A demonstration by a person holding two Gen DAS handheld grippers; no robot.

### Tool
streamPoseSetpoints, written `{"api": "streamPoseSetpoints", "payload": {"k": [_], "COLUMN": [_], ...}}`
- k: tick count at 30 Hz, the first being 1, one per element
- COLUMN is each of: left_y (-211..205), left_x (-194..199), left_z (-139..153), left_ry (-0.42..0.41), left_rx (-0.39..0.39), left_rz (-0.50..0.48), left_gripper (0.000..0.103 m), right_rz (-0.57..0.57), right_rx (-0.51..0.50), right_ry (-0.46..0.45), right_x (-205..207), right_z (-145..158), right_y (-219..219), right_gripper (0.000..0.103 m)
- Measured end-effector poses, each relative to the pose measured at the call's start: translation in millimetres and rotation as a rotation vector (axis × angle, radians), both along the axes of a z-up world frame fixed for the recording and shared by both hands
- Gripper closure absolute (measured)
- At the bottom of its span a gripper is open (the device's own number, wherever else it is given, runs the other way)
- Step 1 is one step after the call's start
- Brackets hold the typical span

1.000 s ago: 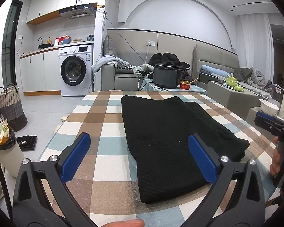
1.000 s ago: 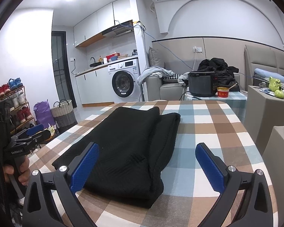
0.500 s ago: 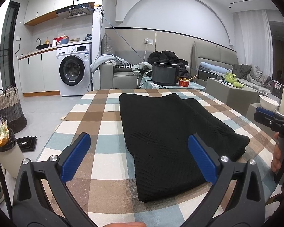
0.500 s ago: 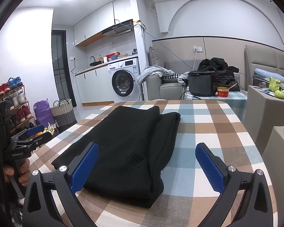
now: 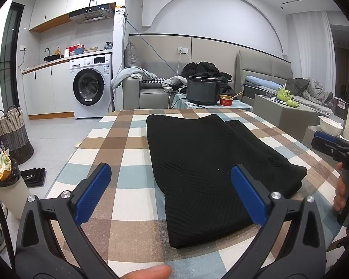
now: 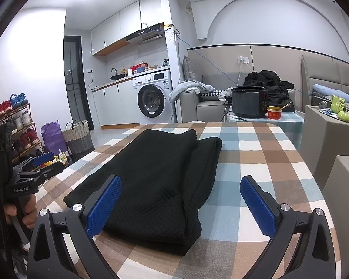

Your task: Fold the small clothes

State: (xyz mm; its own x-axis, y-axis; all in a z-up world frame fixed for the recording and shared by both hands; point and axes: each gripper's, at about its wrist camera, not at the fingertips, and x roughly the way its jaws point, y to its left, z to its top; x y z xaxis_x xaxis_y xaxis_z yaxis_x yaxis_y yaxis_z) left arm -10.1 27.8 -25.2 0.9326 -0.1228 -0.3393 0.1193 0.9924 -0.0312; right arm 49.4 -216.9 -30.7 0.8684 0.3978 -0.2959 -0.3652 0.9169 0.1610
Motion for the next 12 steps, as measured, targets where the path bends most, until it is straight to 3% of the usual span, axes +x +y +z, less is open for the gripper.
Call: {"api": "streamPoseSetpoints", "payload": {"k": [12], "left_y": [-0.5], "left_x": [0.2], "left_z": [0.0], "left_ry": [-0.002], "left_rx": [-0.002], "left_rz": [-0.003], "left_gripper": [0.001], "right_rz": [0.000], "right_rx": [-0.002], "right_ry": [0.001], "right_x": [0.9], "right_z": [-0.5], "right_y": [-0.1], "right_gripper": [0.000]}}
